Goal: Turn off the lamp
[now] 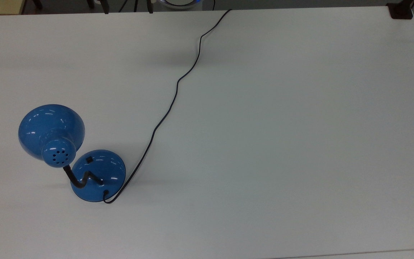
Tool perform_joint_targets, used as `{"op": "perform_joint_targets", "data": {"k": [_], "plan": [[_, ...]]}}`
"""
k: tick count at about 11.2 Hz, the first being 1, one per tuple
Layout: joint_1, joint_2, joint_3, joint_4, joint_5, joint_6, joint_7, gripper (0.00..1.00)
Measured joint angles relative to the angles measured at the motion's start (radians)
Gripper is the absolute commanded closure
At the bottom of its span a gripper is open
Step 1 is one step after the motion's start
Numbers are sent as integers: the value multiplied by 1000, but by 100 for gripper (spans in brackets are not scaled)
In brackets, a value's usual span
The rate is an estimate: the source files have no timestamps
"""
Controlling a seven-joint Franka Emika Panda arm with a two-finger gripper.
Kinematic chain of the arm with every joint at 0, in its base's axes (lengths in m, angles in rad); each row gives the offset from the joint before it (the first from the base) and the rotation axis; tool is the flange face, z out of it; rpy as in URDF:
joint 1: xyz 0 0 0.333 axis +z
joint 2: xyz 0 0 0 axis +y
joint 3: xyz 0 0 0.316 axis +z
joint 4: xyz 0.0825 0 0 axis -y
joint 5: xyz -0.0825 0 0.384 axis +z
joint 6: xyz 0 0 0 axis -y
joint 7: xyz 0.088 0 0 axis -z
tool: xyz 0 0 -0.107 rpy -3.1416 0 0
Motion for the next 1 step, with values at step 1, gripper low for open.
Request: {"op": "perform_joint_targets", "data": {"k": [1], "plan": [[-1, 0, 0, 1, 0, 1, -4, 0]]}}
